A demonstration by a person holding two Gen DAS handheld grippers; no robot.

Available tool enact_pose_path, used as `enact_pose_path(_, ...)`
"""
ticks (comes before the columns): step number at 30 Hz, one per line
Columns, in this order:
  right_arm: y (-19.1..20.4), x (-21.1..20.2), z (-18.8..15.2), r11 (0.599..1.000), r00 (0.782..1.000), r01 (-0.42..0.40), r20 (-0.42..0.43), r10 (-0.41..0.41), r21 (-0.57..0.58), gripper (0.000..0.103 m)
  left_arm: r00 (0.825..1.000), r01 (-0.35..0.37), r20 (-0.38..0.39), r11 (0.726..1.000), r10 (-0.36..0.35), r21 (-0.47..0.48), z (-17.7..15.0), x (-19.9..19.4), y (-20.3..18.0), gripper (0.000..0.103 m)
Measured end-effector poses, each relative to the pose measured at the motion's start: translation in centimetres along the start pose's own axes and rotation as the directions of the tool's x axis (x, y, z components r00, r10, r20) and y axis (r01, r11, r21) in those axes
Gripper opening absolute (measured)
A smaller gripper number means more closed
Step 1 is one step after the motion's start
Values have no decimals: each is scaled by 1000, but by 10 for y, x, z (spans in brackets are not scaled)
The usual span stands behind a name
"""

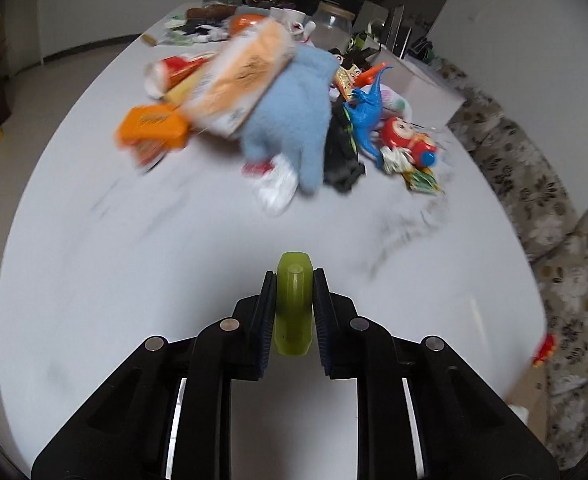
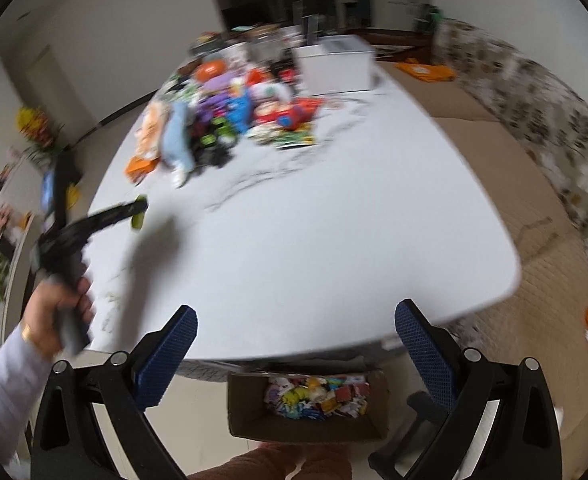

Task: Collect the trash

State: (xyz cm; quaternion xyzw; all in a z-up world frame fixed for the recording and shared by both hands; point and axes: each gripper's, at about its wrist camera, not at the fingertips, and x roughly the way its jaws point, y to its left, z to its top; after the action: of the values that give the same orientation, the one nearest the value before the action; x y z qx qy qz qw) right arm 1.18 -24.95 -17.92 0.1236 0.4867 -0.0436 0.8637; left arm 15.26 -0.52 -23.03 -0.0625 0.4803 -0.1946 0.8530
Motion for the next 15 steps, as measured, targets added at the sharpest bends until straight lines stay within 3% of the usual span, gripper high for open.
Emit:
enact_pose_path(3, 22, 30, 16, 996, 997, -83, 4, 83, -43, 98, 999, 28, 17, 998, -27, -61, -35, -43, 23, 18)
enact_pose_path(5, 43, 60, 32, 978, 980, -196, 8, 197, -76, 98, 999, 6, 33, 997, -4, -77, -60, -66, 37, 18)
enact_pose_path(8, 84, 122, 61, 952, 957, -290, -23, 289, -93, 97, 999, -20, 36, 993, 24, -113, -89, -97, 53, 18)
enact_pose_path(10, 109, 161, 81, 954, 957, -289, -42, 287, -73, 97, 999, -30, 35, 988, 36, -153, -106, -116, 70, 18)
enact_pose_path(15, 158, 237, 125, 978, 979, -202, -50, 199, -50, 84, 995, -79, 33, 967, 90, -244, -141, -149, 103, 18)
